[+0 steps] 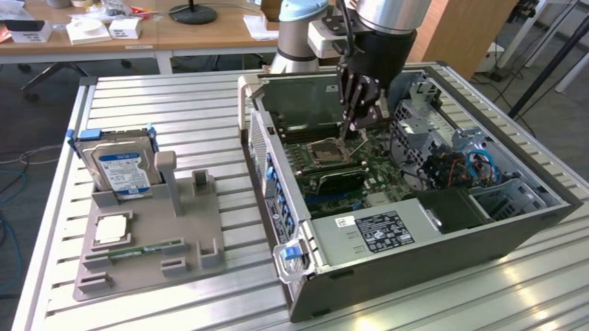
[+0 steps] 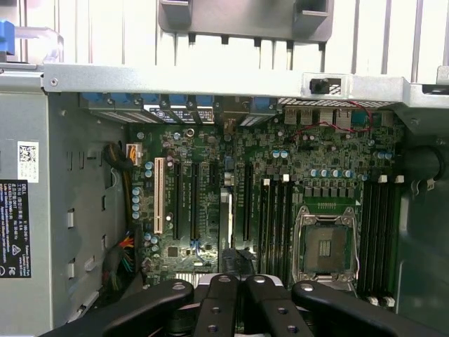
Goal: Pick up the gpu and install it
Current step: 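Press down on the gpu until it lock into place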
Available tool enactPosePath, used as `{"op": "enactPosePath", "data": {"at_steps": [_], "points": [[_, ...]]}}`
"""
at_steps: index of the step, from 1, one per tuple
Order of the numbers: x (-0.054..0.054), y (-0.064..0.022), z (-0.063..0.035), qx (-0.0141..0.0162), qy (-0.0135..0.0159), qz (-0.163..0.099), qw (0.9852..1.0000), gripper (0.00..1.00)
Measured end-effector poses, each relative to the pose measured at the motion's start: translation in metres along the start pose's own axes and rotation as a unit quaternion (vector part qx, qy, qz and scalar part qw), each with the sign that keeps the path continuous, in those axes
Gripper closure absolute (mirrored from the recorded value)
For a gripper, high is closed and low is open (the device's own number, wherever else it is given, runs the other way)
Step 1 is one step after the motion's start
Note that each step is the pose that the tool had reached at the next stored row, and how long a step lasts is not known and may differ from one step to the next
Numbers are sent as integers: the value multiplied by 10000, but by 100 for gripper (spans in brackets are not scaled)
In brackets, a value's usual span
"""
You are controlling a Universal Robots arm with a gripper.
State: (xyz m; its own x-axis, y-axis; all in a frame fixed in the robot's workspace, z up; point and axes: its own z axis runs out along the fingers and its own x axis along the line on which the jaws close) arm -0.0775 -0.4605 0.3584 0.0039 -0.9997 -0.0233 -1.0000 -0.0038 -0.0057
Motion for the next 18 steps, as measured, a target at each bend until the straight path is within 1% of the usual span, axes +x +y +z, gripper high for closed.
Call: {"op": "enactPosePath", "data": {"at_steps": [7,18], "points": [[1,0,13,0,-3,0,10000,90],[5,1,192,0,-2,0,10000,90]]}}
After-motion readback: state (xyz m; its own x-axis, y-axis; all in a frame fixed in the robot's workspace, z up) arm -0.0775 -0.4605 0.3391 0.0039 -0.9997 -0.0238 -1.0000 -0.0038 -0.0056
